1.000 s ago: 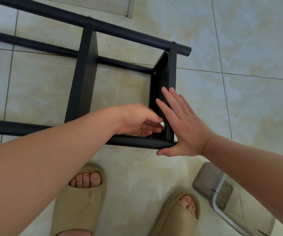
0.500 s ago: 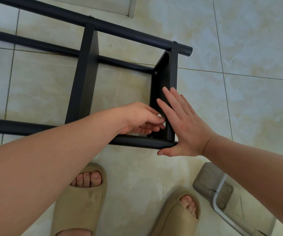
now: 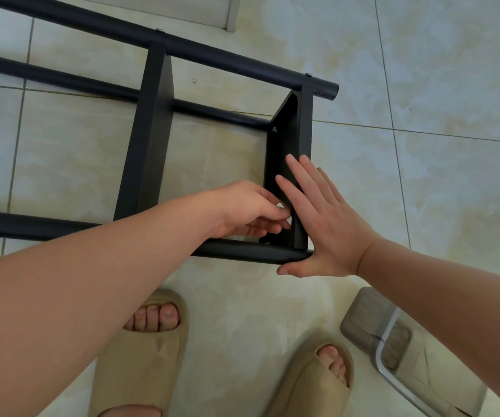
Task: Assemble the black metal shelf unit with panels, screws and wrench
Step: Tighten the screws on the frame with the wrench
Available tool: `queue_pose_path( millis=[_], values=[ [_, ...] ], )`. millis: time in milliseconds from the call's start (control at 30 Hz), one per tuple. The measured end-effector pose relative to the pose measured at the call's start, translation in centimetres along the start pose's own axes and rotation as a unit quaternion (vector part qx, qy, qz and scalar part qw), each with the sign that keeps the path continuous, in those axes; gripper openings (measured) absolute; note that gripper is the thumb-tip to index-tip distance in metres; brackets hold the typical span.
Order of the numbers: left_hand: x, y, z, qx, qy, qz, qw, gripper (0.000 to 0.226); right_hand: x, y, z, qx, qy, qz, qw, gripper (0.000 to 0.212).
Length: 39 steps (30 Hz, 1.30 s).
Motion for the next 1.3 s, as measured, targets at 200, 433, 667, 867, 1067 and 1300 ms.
queue_pose_path(
  millis=[200,433,667,867,1067,1300],
  values=[
    [0.14,-0.33,-0.47,-0.016,0.022,-0.021,0.999,0.004,0.02,-0.01,-0.01,0.001,0.000,0.000,1.000,0.129],
    [0.23,-0.37,-0.71,-0.008,0.024,-0.027,0.999,0.005,-0.02,0.00,0.00,0.000,0.002,0.001,1.000,0.129],
    [0.11,-0.14,-0.55,0.044,0.008,-0.028,0.999,0.010,0.00,0.01,-0.01,0.000,0.001,-0.002,1.000,0.129],
    [-0.37,0.13,0.00,0.114,-0.009,-0.024,0.993,0.010,0.01,0.00,0.01,0.003,0.000,-0.001,1.000,0.128],
    [-0.54,0.06,-0.05,0.170,-0.016,-0.025,0.985,0.013,0.00,0.04,0.04,0.004,0.002,0.001,1.000,0.128],
    [-0.34,-0.22,-0.28,0.231,-0.027,-0.029,0.972,0.017,0.00,-0.01,0.07,0.003,0.002,0.004,1.000,0.129]
  ],
)
Point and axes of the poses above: each hand's wrist, its own x-axis towards the middle knuckle, its own y-axis out of the back of the hand, z = x × y, the point moved 10 cm from there along x, towards the middle knuckle, and after that the axes turned 9 degrees about x, right-handed, at the moved point
